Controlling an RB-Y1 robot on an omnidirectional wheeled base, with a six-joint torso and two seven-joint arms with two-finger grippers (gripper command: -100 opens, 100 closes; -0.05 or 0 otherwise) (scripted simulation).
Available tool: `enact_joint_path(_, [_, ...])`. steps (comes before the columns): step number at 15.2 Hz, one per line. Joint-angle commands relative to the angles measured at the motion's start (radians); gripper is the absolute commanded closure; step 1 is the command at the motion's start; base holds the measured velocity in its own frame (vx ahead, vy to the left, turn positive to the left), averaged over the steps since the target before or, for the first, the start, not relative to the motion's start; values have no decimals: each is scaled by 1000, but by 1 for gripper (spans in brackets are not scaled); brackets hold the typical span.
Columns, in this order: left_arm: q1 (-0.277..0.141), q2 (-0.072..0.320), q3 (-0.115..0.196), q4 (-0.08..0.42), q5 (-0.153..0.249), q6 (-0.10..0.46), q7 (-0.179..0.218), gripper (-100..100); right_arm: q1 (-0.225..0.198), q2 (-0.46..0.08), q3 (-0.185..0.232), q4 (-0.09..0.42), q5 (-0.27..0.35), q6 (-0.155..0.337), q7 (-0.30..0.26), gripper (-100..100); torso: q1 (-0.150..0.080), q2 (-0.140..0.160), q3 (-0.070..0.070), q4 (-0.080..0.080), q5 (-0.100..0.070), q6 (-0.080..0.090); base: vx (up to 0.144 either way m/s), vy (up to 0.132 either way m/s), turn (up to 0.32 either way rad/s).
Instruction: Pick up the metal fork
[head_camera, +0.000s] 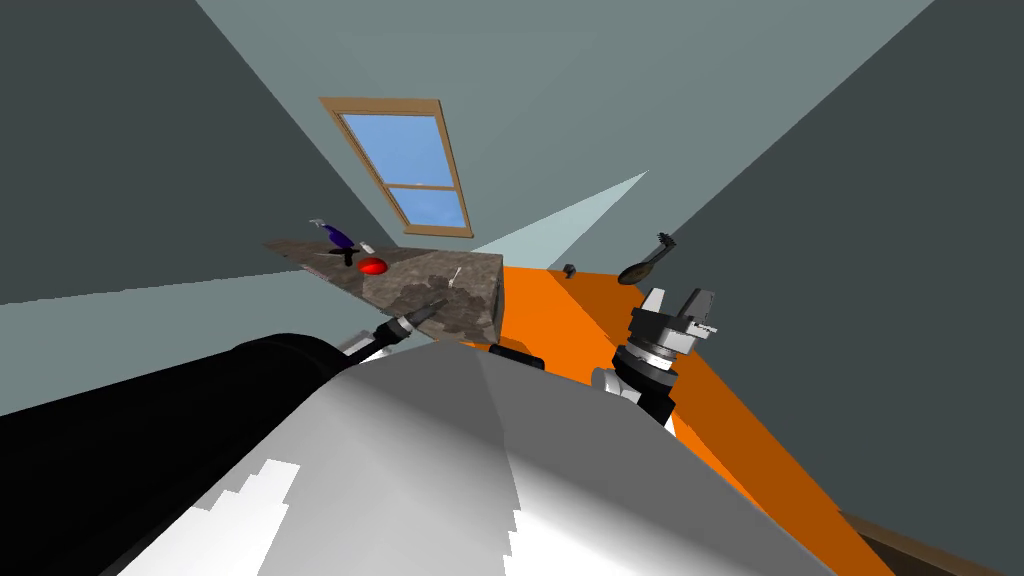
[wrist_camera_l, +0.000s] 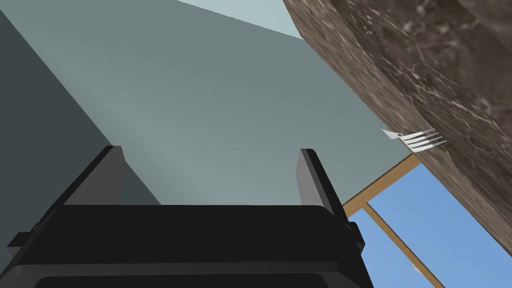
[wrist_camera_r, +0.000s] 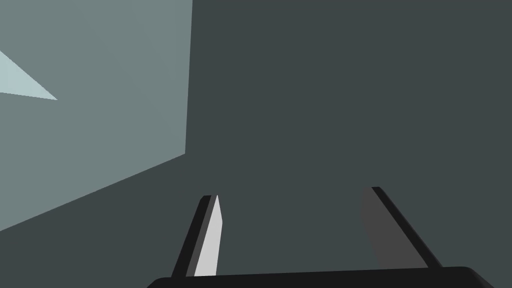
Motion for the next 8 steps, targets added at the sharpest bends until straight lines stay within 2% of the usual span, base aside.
enact_joint_path(1, [8, 50, 7, 50, -37, -28, 14, -100, 0, 0, 0, 0, 0, 0, 0, 0, 0, 0, 0, 0, 0, 0, 67, -102, -15])
enact_joint_path(2, [8, 58, 7, 74, -37, -28, 14, -100, 0, 0, 0, 0, 0, 0, 0, 0, 1, 0, 0, 0, 0, 0, 80, -104, -21])
enact_joint_path(3, [8, 58, 7, 77, -37, -28, 14, -100, 0, 0, 0, 0, 0, 0, 0, 0, 2, -1, 0, 0, 1, 0, 68, -75, -3])
enact_joint_path(4, [21, 101, 13, 111, -70, -48, 26, -100, 0, 0, 0, 0, 0, 0, 0, 0, 3, -1, 0, 0, 1, 0, 91, -92, -21])
enact_joint_path(6, [21, 102, 13, 130, -70, -48, 26, -100, 0, 0, 0, 0, 0, 0, 0, 0, 3, -1, -1, 0, 1, 0, 48, -66, 76])
enact_joint_path(7, [33, 146, 19, 158, -102, -69, 39, -100, 0, 0, 0, 0, 0, 0, 0, 0, 5, 1, 0, 0, 1, 0, 28, -40, 103])
enact_joint_path(8, [33, 146, 19, 182, -102, -69, 39, -100, 0, 0, 0, 0, 0, 0, 0, 0, 6, 2, 1, 0, 1, -1, 33, -54, 94])
